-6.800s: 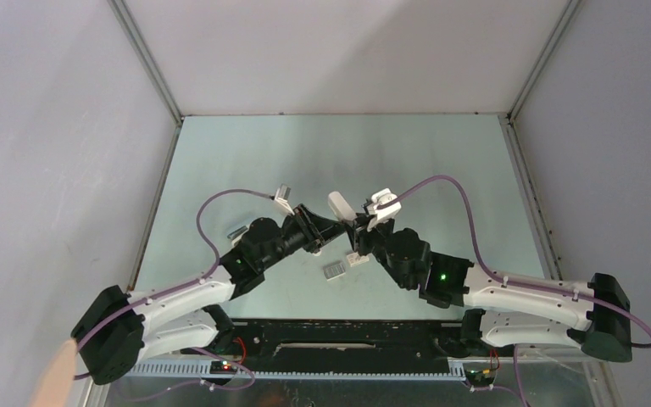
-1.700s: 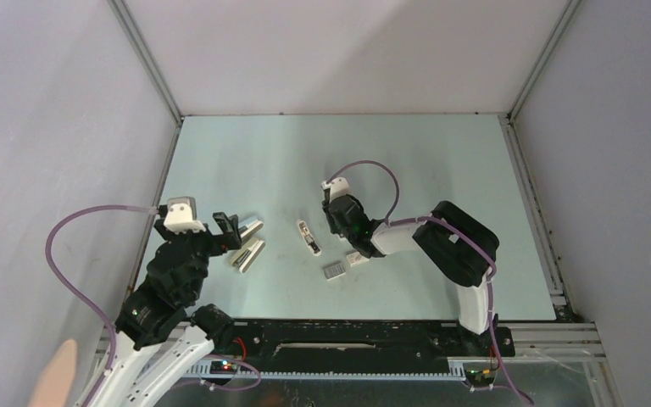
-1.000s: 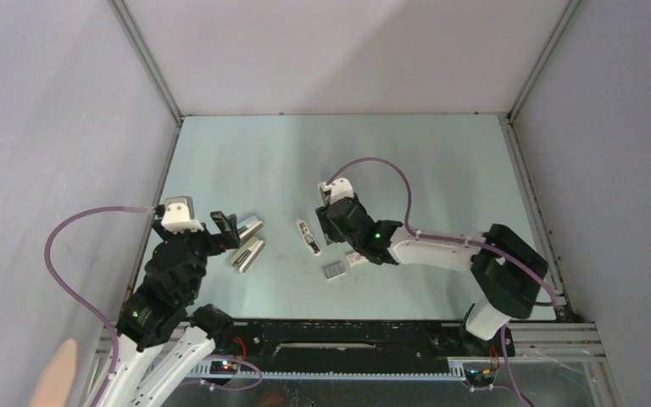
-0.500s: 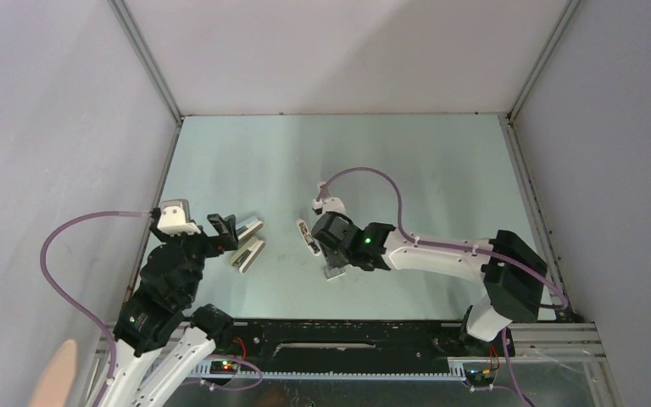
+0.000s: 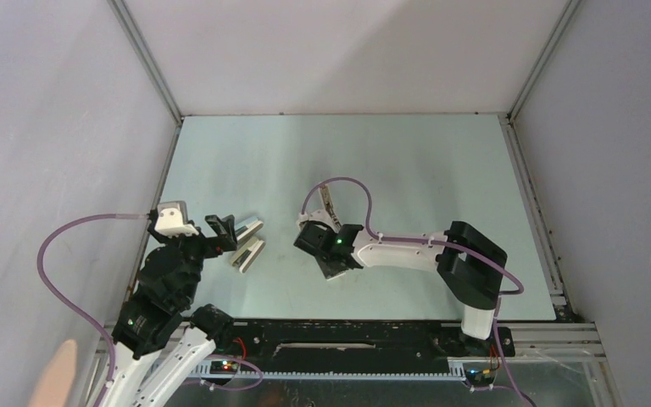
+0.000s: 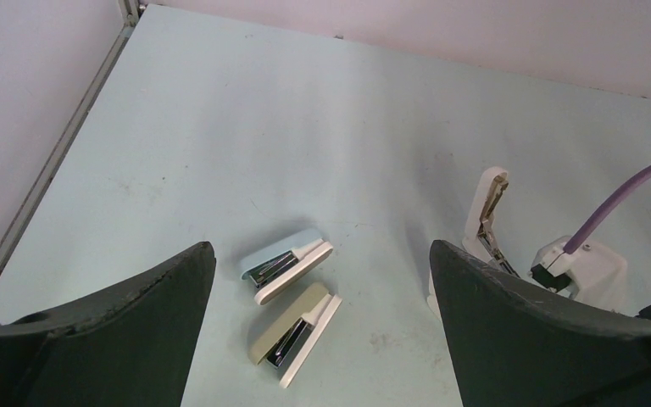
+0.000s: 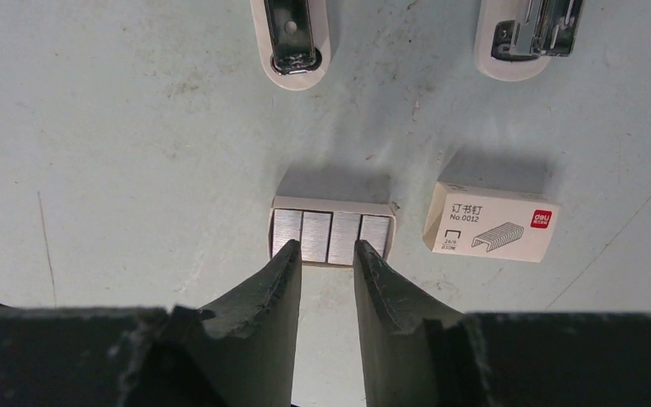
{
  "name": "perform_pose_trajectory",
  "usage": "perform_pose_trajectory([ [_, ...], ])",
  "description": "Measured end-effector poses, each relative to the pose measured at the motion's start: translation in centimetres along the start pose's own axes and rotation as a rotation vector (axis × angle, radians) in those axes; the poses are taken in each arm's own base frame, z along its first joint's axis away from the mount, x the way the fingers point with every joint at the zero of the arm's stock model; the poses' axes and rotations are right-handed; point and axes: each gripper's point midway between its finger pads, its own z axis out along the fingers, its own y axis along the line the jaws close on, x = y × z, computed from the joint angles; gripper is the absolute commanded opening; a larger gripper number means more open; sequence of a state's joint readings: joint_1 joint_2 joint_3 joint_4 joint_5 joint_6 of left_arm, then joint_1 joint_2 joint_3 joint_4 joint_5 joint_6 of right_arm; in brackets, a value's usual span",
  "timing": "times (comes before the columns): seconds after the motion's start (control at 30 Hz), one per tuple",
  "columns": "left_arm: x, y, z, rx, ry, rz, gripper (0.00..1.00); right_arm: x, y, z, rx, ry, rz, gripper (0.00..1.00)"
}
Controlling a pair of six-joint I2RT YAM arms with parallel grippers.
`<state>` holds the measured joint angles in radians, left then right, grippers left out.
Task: Load the staples into the stapler
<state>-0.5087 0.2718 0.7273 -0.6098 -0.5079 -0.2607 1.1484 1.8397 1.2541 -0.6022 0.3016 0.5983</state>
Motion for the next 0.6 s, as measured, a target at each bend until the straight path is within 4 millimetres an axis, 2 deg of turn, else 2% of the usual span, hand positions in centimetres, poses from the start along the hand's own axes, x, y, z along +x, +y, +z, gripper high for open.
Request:
perform_pose_trajectory([
  [0.4,0.0,-0.1,0.0,0.006,0.002,0.000,1.00,1.4,0.2,1.0,0.007,0.058,0.002,0.46],
  [0.6,0.0,-0.1,0.0,0.006,0.002,0.000,1.00,1.4,0.5,1.3,0.001,0.066,0.005,0.52],
])
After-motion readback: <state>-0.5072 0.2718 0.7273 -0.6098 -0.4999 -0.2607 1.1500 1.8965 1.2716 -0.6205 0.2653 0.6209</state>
